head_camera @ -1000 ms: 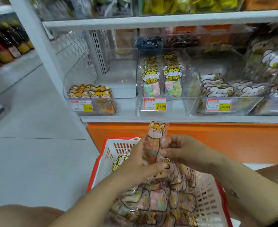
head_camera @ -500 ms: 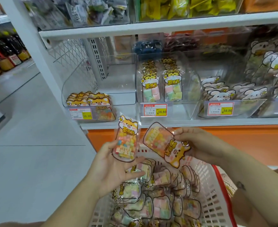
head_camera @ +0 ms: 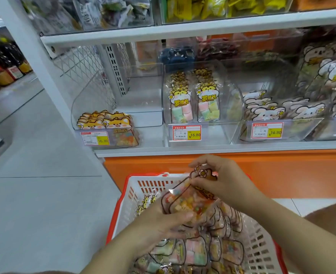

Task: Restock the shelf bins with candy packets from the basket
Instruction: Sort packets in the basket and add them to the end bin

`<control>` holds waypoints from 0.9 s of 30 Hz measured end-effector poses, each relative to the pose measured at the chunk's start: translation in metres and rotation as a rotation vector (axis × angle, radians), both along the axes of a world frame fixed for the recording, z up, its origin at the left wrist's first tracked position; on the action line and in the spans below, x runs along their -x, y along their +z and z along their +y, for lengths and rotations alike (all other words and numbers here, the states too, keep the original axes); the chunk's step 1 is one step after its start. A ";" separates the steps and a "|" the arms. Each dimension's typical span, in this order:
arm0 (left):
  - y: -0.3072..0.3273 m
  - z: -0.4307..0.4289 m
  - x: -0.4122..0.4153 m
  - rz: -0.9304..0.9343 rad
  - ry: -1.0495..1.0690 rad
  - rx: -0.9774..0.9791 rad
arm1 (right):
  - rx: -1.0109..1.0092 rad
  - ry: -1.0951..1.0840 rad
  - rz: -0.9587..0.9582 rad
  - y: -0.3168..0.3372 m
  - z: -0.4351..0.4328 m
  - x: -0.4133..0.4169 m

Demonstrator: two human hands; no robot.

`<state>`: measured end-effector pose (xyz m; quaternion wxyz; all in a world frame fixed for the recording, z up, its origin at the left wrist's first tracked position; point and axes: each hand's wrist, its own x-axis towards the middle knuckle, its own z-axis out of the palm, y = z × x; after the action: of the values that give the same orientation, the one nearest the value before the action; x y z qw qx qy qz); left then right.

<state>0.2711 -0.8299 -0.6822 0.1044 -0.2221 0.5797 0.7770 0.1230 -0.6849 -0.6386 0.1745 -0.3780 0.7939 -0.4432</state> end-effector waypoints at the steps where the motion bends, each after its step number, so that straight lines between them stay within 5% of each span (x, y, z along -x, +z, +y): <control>1: -0.001 0.003 0.001 0.037 0.029 0.055 | 0.030 -0.030 -0.013 -0.002 0.000 -0.002; 15: 0.022 0.000 0.001 0.232 0.204 0.296 | 0.235 -0.194 -0.163 -0.002 -0.018 -0.003; 20: 0.045 -0.018 -0.002 0.320 0.308 0.189 | 0.082 0.134 -0.514 0.028 -0.024 0.008; 27: 0.088 -0.062 -0.003 0.414 0.250 0.414 | 0.072 0.179 -0.290 0.088 -0.072 0.005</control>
<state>0.2741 -0.8922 -0.5939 -0.1593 -0.1454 0.7026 0.6781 0.1178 -0.7568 -0.5505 0.3121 -0.3853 0.7075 -0.5037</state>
